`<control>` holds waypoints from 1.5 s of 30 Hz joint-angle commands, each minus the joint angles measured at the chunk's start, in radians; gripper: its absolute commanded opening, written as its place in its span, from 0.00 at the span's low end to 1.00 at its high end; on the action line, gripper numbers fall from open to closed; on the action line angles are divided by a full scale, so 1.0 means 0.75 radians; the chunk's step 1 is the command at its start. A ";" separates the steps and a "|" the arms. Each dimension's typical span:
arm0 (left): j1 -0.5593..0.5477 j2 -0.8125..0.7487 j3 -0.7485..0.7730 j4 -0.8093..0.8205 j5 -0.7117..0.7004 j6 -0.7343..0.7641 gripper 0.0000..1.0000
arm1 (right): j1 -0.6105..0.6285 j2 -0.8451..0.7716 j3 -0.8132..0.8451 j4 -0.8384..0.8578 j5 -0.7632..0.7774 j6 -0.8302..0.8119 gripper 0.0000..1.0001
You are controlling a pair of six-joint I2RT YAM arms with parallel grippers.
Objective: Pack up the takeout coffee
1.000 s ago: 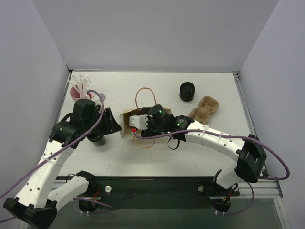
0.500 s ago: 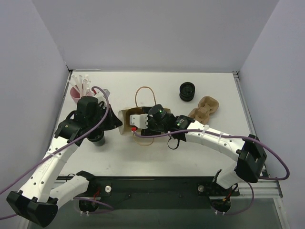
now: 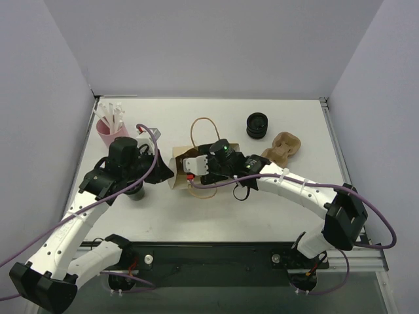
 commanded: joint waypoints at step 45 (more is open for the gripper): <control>-0.095 -0.253 -0.172 0.067 0.137 0.013 0.00 | 0.092 -0.055 -0.115 0.082 0.098 -0.109 0.51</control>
